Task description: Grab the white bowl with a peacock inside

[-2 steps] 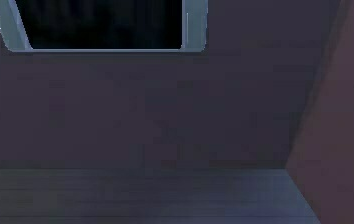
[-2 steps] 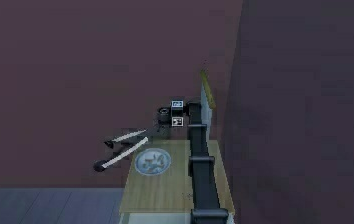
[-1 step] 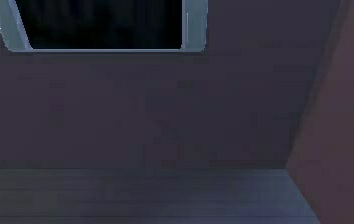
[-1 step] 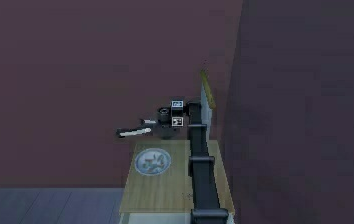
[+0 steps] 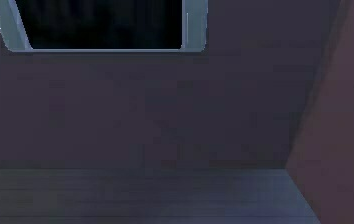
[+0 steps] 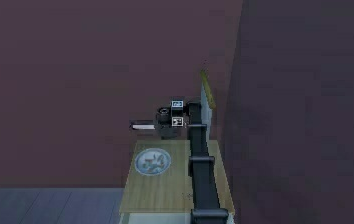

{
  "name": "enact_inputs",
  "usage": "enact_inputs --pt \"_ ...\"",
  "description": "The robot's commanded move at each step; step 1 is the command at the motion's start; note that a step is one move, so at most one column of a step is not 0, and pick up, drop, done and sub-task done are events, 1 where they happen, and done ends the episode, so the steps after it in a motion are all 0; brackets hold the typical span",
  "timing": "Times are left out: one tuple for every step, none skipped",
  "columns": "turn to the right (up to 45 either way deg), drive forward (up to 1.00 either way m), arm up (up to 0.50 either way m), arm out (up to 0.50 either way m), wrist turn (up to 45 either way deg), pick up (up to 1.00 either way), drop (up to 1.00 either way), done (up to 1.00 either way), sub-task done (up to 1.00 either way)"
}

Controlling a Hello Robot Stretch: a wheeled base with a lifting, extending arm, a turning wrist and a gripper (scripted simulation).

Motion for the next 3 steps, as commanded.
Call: enact_inputs --pt "0.0 0.0 -0.3 0.0 0.0 0.0 0.0 0.0 0.0" --pt "0.0 0.0 0.0 0.0 0.0 1.0 0.0 0.0 0.0" --pt "0.0 0.0 0.1 0.0 0.0 0.0 0.0 0.0 0.0"
